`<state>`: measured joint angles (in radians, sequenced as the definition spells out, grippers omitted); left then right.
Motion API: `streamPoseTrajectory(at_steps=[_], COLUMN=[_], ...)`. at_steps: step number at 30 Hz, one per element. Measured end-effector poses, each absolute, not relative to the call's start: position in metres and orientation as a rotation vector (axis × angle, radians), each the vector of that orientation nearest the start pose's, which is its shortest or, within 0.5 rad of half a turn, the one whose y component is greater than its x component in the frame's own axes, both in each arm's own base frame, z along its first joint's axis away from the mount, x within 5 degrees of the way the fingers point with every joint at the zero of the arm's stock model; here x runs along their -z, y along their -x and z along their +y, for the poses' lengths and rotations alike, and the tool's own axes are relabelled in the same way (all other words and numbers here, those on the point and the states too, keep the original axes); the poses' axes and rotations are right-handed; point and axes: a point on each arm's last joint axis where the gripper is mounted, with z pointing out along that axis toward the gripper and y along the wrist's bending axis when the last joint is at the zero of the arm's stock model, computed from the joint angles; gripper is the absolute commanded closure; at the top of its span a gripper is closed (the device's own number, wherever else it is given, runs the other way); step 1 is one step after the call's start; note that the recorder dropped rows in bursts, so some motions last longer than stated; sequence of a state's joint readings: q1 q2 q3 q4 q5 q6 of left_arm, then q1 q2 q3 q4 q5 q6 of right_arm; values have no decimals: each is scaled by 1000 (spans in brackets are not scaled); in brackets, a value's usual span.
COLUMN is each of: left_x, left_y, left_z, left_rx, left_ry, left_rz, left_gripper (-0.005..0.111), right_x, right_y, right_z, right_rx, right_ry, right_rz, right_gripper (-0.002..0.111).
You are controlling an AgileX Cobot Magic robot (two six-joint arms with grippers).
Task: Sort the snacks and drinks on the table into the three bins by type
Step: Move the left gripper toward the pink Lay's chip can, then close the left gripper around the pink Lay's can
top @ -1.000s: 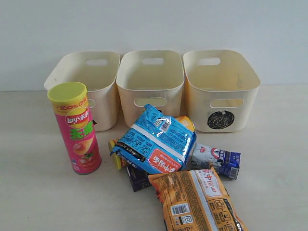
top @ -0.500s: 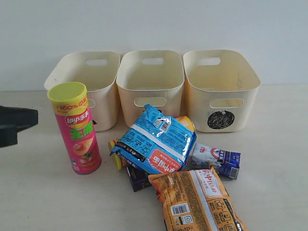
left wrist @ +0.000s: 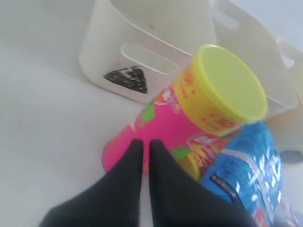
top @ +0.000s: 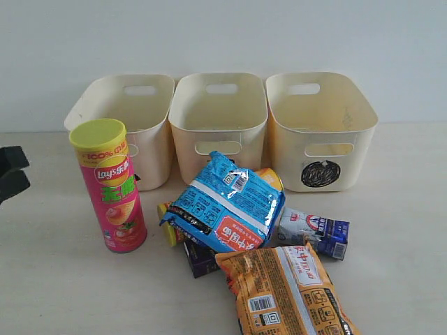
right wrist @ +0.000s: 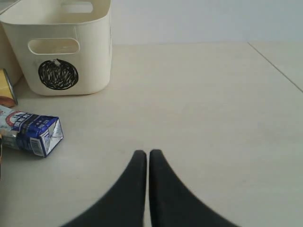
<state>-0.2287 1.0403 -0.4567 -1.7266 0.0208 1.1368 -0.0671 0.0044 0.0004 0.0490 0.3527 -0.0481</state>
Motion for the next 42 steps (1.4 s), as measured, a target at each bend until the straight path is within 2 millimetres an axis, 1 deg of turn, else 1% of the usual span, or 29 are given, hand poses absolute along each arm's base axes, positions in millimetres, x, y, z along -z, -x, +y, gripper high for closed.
streamPoseTrajectory(at_steps=[2, 4, 5, 6, 7, 9, 11, 13, 15, 17, 19, 20, 21, 23, 24, 26, 28, 29, 31, 33, 38, 42], left_x=[-242, -241, -241, -243, -246, -255, -264, -271, -270, -263, -251, -244, -237, -222, -217, -204, -196, -190, -183, -174, -152, -145], left_y=[-197, -197, -197, -198, -199, -203, -207, -208, -206, -206, -206, -207, -207, -209, -211, -214, -217, -219, -223, -227, -237, -244], left_z=[-39, -28, -24, -20, -18, -18, -24, -35, -44, -49, -52, -52, -53, -54, -54, -58, -65, -71, -81, -87, -92, -97], left_rx=[490, 463, 460, 462, 472, 480, 504, 468, 440, 426, 415, 409, 404, 390, 383, 370, 373, 378, 405, 422, 444, 456], left_ry=[545, 795, 883, 955, 980, 880, 713, 414, 204, 94, 52, 43, 38, 25, 15, -32, -122, -198, -315, -393, -407, -434], left_rz=[2044, 1967, 1924, 1867, 1814, 1741, 1697, 1709, 1752, 1812, 1864, 1897, 1926, 1993, 2019, 2071, 2085, 2085, 2053, 2029, 2006, 1904], left_gripper=[102, 102, 102, 102, 102, 102, 102, 102, 102, 102, 101, 98, 92, 76, 65, 39, 18, 16, 16, 16, 16, 16], right_x=[-181, -181, -181, -181, -181, -181, -181, -181, -181, -181, -181, -181, -181, -181, -181, -181, -181, -181, -181, -181, -181, -181], right_y=[-54, -54, -54, -54, -54, -54, -54, -54, -54, -54, -54, -54, -54, -54, -54, -54, -54, -54, -54, -54, -54, -54], right_z=[-2, -2, -2, -2, -2, -2, -2, -2, -2, -2, -2, -2, -2, -2, -2, -2, -2, -2, -2, -2, -2, -2], right_rx=[33, 33, 33, 33, 33, 33, 33, 33, 33, 33, 33, 33, 33, 33, 33, 33, 33, 33, 33, 33, 33, 33], right_ry=[-48, -48, -48, -48, -48, -48, -48, -48, -48, -48, -48, -48, -48, -48, -48, -48, -48, -48, -48, -48, -48, -48], right_rz=[1840, 1840, 1840, 1840, 1840, 1840, 1840, 1840, 1840, 1840, 1840, 1840, 1840, 1840, 1840, 1840, 1840, 1840, 1840, 1840, 1840, 1840], right_gripper=[108, 108, 108, 108, 108, 108, 108, 108, 108, 108, 108, 108, 108, 108, 108, 108, 108, 108, 108, 108, 108, 108])
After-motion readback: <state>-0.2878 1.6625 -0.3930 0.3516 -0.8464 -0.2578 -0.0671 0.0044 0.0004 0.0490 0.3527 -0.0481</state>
